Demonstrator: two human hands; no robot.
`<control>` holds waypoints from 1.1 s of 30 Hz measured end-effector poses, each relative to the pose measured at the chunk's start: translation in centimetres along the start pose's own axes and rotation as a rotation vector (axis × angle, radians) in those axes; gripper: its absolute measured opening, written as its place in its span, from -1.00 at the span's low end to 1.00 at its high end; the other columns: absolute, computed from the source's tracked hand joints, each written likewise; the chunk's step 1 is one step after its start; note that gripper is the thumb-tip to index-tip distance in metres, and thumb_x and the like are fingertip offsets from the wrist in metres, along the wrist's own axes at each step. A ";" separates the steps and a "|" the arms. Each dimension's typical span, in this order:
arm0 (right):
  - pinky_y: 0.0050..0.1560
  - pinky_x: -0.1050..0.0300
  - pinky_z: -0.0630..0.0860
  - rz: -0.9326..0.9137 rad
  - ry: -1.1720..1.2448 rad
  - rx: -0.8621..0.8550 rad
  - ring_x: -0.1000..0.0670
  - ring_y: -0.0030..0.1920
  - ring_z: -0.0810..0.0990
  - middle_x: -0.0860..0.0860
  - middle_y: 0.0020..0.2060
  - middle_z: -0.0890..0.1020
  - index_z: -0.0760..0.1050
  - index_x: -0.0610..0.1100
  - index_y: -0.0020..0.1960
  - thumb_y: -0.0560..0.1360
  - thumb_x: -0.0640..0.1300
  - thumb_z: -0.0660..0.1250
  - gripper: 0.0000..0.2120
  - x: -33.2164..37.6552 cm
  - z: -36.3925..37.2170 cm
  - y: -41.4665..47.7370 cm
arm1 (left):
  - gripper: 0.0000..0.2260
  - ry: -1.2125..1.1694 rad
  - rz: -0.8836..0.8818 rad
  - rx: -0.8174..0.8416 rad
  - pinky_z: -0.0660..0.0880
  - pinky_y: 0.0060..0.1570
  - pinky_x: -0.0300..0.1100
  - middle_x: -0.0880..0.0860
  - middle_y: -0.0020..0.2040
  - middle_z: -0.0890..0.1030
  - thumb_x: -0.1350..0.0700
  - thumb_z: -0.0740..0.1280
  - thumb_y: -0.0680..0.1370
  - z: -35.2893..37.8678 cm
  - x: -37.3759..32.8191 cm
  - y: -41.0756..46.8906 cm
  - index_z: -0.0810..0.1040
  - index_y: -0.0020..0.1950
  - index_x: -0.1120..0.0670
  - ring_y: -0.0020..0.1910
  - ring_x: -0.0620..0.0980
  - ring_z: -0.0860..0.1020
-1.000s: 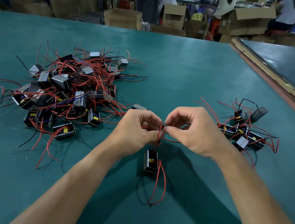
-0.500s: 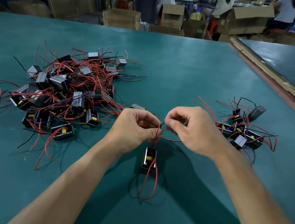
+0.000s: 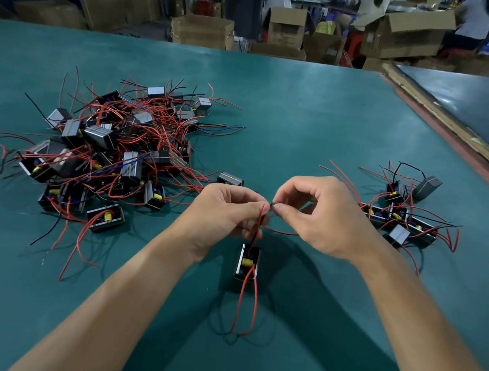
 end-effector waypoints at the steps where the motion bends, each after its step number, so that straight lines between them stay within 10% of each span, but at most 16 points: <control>1: -0.21 0.17 0.54 -0.009 0.000 -0.011 0.07 -0.31 0.60 0.09 -0.35 0.65 0.60 -0.04 -0.23 0.47 -0.22 0.43 -0.86 0.0 0.0 0.0 | -0.90 -0.017 -0.022 0.006 0.53 -0.32 -0.24 0.02 -0.39 0.58 0.25 0.35 0.55 0.0 0.1 0.0 0.61 -0.14 0.20 -0.49 -0.08 0.52; 11: -0.22 0.06 0.56 -0.059 -0.005 -0.041 0.04 -0.32 0.60 0.09 -0.35 0.65 0.61 -0.02 -0.21 0.46 -0.21 0.41 -0.88 0.5 0.2 -0.1 | -0.88 -0.039 -0.100 0.050 0.52 -0.38 -0.29 0.03 -0.39 0.60 0.08 0.47 0.30 -0.3 0.2 0.0 0.67 -0.25 0.11 -0.46 -0.08 0.47; 17: -0.23 0.13 0.52 -0.026 -0.020 0.070 0.07 -0.33 0.55 0.06 -0.37 0.62 0.57 -0.03 -0.23 0.50 -0.25 0.38 -0.83 0.5 0.3 -0.1 | -0.93 0.046 -0.076 0.037 0.52 -0.40 -0.29 0.05 -0.40 0.60 0.25 0.44 0.48 -0.4 0.4 0.1 0.65 -0.21 0.17 -0.48 -0.08 0.50; 33: -0.34 0.18 0.51 0.454 0.104 0.249 0.05 -0.46 0.52 0.03 -0.52 0.53 0.58 -0.12 -0.31 0.52 -0.27 0.34 -0.76 -1.5 1.1 -0.3 | -0.92 0.770 0.563 -0.103 0.53 -0.24 -0.15 -0.09 -0.35 0.63 0.20 0.50 0.40 0.7 0.0 -0.3 0.67 -0.22 0.02 -0.34 -0.13 0.57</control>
Point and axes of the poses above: each hand's wrist, its own y-axis towards the middle knuckle, its own z-axis out of the palm, x = y × z, the point moved 3 cm from there along y, towards the middle knuckle
